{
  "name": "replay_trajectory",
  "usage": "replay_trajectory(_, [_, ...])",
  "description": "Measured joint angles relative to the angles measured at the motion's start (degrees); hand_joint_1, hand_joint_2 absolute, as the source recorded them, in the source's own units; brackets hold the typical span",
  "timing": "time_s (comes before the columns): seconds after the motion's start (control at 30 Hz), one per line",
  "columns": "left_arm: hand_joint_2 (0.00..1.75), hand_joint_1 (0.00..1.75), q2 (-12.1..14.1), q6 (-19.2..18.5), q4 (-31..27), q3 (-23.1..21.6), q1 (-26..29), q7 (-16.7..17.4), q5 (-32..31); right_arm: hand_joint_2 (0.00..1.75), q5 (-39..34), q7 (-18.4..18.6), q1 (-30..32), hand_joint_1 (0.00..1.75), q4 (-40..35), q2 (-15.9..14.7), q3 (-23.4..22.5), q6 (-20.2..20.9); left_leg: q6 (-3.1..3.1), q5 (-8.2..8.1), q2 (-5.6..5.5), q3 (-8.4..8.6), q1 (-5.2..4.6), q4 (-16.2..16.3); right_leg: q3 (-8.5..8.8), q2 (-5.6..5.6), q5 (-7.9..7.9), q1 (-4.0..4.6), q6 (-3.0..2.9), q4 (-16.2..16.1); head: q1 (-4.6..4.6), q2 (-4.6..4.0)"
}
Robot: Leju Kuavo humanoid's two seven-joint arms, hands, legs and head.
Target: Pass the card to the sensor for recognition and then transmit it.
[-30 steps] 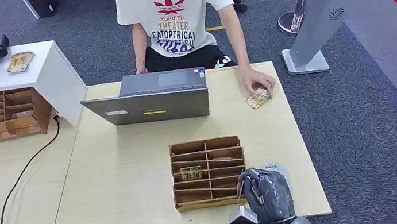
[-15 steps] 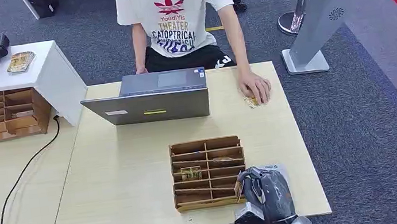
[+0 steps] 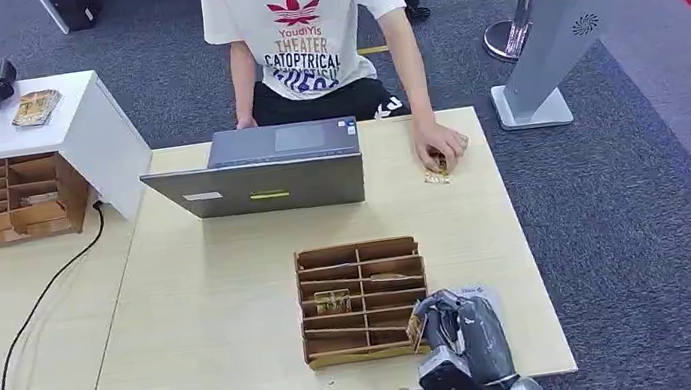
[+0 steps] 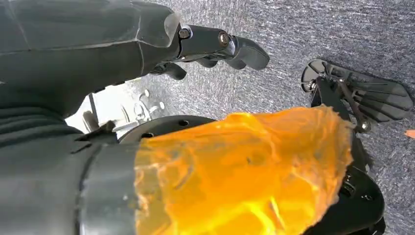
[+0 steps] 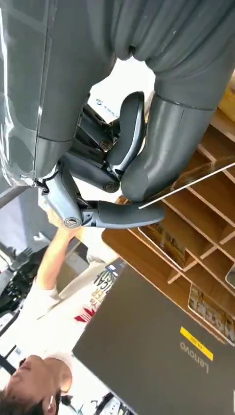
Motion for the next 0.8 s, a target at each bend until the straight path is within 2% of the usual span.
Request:
replay_trajectory(0.43, [0.0, 0.0, 0.0, 0.04, 0.0, 0.0, 0.01, 0.0, -0.13, 1.75, -7.21, -1.73, 0.2, 1.75, -2.05, 1.31, -2.03, 1.42, 0.0, 0.0, 0.0, 0.0, 0.0, 0.0, 0.0, 0.0, 0.0, 0.0, 0.0, 0.0, 0.0, 0.0])
replay_trajectory(0.8, [0.0, 0.0, -0.02, 0.0, 0.0, -0.02, 0.01, 0.0, -0.79, 1.75, -9.01, -2.52, -2.27, 1.75, -4.11, 2.36, -2.62, 1.73, 0.0, 0.0, 0.0, 0.0, 0.0, 0.0, 0.0, 0.0, 0.0, 0.0, 0.0, 0.0, 0.0, 0.0])
